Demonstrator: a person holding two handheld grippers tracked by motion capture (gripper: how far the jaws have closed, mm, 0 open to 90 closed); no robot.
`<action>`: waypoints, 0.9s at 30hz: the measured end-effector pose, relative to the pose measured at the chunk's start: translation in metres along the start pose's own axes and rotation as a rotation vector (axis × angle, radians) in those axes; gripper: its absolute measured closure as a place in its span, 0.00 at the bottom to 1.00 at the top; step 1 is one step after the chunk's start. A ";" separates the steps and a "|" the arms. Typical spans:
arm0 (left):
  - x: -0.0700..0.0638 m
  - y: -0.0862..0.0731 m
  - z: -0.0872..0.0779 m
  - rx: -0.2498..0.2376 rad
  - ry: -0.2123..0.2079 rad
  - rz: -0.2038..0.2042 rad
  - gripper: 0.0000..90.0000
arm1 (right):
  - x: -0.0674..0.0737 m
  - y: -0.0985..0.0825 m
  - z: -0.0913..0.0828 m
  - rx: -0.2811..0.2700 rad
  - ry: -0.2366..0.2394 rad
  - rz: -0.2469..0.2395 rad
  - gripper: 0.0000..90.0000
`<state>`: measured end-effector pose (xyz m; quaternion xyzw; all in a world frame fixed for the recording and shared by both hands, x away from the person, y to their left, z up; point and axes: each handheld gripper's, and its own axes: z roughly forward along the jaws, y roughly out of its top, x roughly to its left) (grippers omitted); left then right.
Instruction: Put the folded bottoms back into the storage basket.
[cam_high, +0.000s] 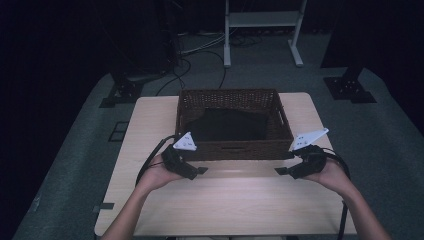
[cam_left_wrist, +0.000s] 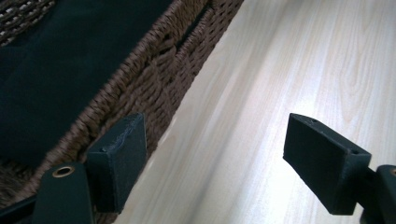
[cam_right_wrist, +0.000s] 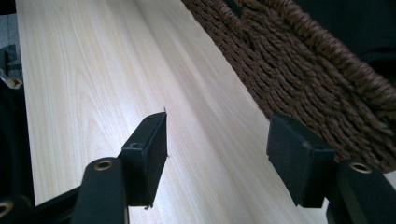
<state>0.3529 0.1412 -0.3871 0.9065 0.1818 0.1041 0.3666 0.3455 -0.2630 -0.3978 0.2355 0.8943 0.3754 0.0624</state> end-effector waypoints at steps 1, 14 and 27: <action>-0.001 -0.002 0.000 -0.006 0.000 0.001 0.22 | 0.000 -0.001 0.000 0.000 0.000 0.001 0.41; -0.008 -0.012 0.000 -0.003 -0.002 -0.004 0.22 | 0.005 -0.011 -0.002 -0.015 -0.006 0.013 0.41; -0.015 -0.024 0.005 0.002 -0.006 -0.014 0.22 | 0.010 -0.025 -0.001 -0.014 -0.004 0.032 0.41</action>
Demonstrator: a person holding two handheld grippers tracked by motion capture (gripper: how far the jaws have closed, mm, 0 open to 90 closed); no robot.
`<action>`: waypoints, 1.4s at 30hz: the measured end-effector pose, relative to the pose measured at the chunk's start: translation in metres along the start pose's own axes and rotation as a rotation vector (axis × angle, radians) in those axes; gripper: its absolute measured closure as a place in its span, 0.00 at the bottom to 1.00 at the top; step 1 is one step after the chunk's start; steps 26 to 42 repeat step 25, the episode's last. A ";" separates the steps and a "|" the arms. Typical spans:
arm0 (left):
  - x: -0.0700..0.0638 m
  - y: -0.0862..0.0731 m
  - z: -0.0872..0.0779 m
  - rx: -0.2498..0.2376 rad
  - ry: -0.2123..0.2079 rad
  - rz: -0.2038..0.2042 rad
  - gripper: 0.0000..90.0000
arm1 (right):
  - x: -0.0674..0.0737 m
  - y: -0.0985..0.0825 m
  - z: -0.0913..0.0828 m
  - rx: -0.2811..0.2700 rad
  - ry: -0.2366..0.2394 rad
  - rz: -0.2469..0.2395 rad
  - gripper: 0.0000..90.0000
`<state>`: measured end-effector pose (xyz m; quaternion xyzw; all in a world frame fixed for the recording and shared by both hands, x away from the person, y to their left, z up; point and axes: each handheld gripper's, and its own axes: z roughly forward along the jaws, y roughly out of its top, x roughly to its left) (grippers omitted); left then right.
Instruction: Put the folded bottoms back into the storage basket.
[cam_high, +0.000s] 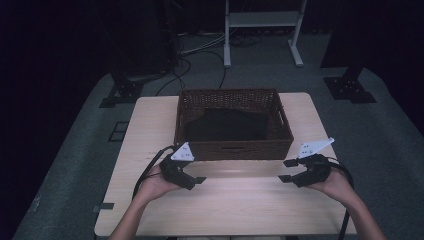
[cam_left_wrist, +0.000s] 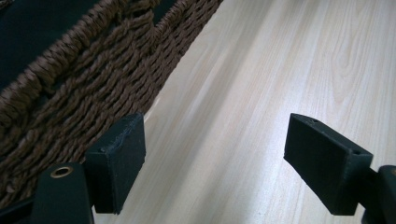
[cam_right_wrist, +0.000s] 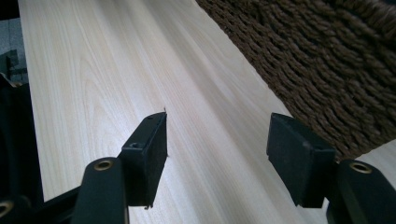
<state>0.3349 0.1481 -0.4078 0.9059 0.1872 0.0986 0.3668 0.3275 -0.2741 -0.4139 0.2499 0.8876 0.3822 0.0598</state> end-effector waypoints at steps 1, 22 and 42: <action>0.000 0.000 0.000 0.002 -0.001 -0.001 0.22 | 0.000 -0.001 0.001 0.001 0.001 0.003 0.41; -0.010 -0.018 0.004 0.004 -0.002 -0.013 0.22 | 0.008 -0.019 0.010 0.009 0.021 0.021 0.41; -0.012 -0.022 0.004 0.001 -0.003 -0.021 0.22 | 0.009 -0.022 0.010 0.008 0.021 0.021 0.41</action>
